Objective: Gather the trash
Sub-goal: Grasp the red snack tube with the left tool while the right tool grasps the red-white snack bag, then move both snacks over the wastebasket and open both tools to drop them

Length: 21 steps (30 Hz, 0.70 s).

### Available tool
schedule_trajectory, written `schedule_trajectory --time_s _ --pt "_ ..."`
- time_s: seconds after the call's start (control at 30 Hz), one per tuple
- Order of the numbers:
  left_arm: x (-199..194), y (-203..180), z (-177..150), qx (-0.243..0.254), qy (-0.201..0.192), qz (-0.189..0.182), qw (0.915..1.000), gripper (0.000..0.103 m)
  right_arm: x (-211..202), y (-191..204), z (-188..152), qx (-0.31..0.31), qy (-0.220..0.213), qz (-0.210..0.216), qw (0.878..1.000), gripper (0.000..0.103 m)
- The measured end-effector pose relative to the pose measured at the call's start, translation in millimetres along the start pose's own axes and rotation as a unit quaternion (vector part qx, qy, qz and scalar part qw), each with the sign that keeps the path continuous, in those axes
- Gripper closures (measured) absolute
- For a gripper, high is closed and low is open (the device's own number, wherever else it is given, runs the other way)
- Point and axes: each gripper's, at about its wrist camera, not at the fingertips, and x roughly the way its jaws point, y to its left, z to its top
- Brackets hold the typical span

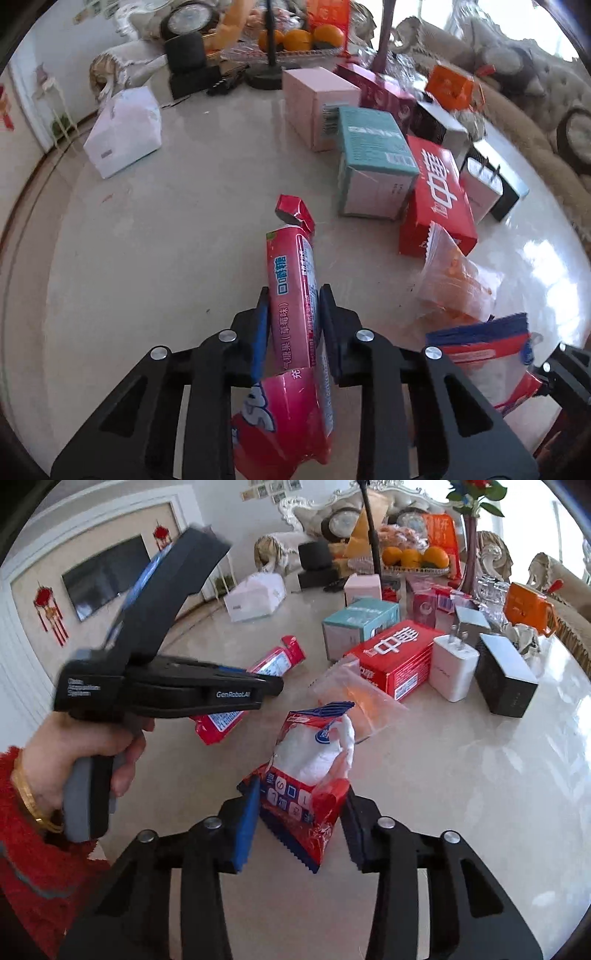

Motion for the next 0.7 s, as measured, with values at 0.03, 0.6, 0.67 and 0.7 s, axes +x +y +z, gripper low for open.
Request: schedule_trajectory --time_s 0.03,0.6,0.67,0.7 --pt "-1.3 3.0 -2.4 -0.009 -0.003 -0.005 0.9999 0.076 -6.1 -3.5 -3.7 0.01 -0.004 0.013 1.0 0.064" --pt "-153.1 -30.0 -190.5 -0.053 -0.105 -0.132 0.9843 0.077 -127.2 -0.2 -108.6 0.032 -0.039 0.093 0.994 0.064" --pt "-157.0 -45.4 -228.8 -0.05 -0.088 -0.138 0.9852 0.077 -129.0 6.8 -136.3 0.027 -0.016 0.091 0.995 0.064" --pt "-156.1 -53.3 -246.0 -0.049 -0.077 -0.139 0.986 0.077 -126.6 9.0 -154.0 0.028 0.0 0.088 0.996 0.064"
